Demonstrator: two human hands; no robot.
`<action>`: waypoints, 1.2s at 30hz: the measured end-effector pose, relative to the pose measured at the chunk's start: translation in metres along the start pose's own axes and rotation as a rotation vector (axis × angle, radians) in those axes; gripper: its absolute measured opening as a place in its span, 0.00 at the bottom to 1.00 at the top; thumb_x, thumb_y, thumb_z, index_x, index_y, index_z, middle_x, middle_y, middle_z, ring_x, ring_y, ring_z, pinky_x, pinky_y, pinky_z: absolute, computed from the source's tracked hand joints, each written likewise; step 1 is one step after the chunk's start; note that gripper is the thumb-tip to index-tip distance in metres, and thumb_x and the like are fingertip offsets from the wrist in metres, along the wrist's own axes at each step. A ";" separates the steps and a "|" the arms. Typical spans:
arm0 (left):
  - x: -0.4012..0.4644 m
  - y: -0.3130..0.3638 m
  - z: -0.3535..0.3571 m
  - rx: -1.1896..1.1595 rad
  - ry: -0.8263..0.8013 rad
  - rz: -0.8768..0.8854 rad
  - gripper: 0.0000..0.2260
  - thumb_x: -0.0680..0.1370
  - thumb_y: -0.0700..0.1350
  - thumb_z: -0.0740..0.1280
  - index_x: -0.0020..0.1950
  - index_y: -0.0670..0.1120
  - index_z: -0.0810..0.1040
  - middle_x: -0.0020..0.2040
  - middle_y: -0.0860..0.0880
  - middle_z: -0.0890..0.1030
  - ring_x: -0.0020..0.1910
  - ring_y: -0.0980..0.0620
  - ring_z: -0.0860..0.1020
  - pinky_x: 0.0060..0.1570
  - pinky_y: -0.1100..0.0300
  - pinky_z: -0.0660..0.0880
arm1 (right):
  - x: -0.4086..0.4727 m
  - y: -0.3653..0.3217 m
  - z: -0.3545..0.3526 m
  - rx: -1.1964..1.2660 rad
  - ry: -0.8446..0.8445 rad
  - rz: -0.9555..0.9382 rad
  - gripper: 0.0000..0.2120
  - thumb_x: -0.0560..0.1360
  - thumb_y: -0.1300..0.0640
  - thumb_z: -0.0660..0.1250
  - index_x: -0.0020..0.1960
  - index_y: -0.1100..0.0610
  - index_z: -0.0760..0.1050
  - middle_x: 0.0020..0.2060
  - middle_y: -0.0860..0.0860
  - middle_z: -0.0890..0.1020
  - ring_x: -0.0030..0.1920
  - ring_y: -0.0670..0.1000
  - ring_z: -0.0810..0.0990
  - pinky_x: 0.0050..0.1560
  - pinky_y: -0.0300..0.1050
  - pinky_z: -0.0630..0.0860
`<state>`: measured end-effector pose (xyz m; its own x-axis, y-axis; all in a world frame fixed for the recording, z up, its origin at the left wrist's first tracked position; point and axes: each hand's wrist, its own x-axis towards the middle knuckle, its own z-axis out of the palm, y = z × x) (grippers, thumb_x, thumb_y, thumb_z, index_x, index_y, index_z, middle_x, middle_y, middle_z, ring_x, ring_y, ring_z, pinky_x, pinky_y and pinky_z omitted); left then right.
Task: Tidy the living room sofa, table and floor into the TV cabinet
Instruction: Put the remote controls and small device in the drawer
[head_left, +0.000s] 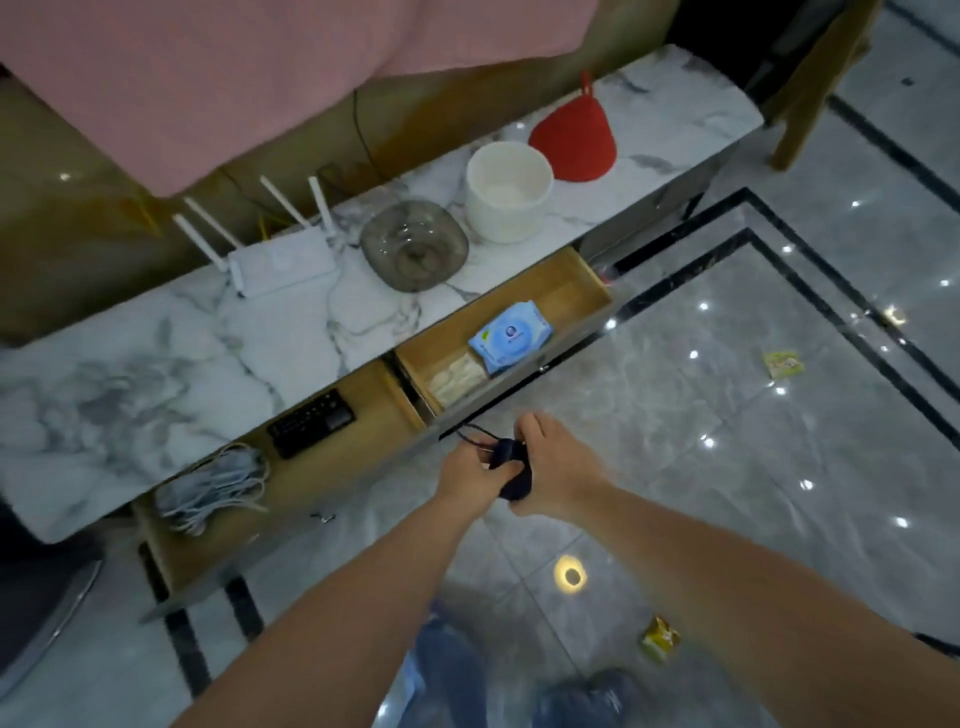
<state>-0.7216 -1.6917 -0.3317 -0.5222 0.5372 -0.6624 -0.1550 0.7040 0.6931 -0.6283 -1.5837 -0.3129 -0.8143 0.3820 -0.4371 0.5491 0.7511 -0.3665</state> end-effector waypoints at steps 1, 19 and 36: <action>0.000 -0.004 -0.017 -0.030 0.012 -0.016 0.13 0.75 0.44 0.74 0.56 0.43 0.78 0.52 0.49 0.81 0.53 0.50 0.79 0.51 0.59 0.74 | 0.011 -0.016 0.001 0.005 -0.017 -0.022 0.30 0.57 0.45 0.76 0.49 0.50 0.61 0.50 0.45 0.68 0.53 0.49 0.70 0.37 0.46 0.73; 0.022 -0.085 -0.169 -0.733 0.332 -0.312 0.12 0.78 0.41 0.71 0.60 0.39 0.79 0.54 0.43 0.84 0.55 0.43 0.81 0.61 0.43 0.77 | 0.169 -0.147 0.034 -0.138 -0.368 -0.462 0.32 0.68 0.51 0.76 0.68 0.51 0.67 0.64 0.50 0.70 0.64 0.52 0.72 0.58 0.54 0.76; 0.116 -0.227 -0.219 -0.965 0.500 -0.458 0.02 0.79 0.43 0.69 0.47 0.46 0.79 0.49 0.43 0.83 0.52 0.42 0.81 0.58 0.42 0.78 | 0.277 -0.181 0.170 0.820 -0.601 0.467 0.14 0.81 0.60 0.64 0.66 0.60 0.73 0.65 0.58 0.76 0.64 0.58 0.76 0.48 0.47 0.80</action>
<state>-0.9307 -1.8908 -0.5034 -0.4902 -0.0676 -0.8690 -0.8716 0.0262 0.4896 -0.9214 -1.7051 -0.5070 -0.3941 0.0450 -0.9180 0.9158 -0.0655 -0.3963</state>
